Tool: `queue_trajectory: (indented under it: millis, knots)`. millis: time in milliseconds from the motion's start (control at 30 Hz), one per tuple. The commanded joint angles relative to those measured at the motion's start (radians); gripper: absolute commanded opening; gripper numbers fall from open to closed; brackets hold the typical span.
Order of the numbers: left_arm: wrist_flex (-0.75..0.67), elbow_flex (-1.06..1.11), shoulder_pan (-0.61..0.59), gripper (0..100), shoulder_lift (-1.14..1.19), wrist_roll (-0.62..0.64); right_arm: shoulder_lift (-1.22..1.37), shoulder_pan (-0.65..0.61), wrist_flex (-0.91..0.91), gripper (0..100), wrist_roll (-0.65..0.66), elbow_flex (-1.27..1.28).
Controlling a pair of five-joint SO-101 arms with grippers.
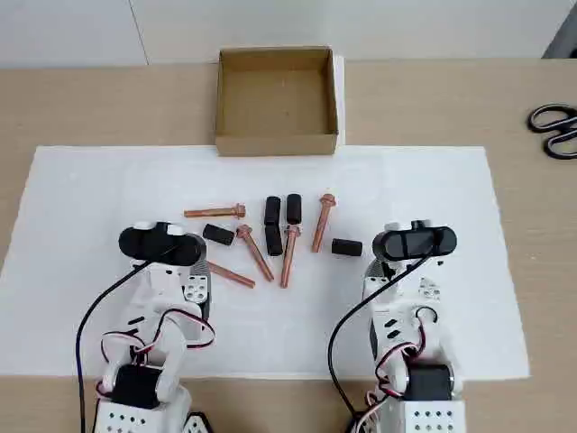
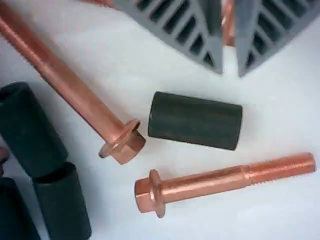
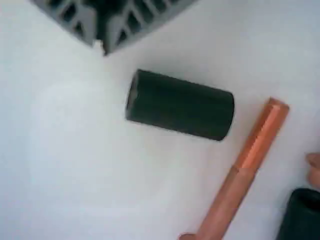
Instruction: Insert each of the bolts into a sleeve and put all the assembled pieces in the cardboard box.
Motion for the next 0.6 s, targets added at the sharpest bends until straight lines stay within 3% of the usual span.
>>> queue_trajectory:
  millis: [0, 567]
  knots:
    - [0.005, -0.005, 0.008, 1, -0.009, 0.002, 0.002, 0.004, 0.001, 0.5, -0.005, 0.005]
    - [0.005, -0.005, 0.008, 1, -0.009, 0.002, 0.002, -0.002, -0.001, 0.6, -0.006, 0.005]
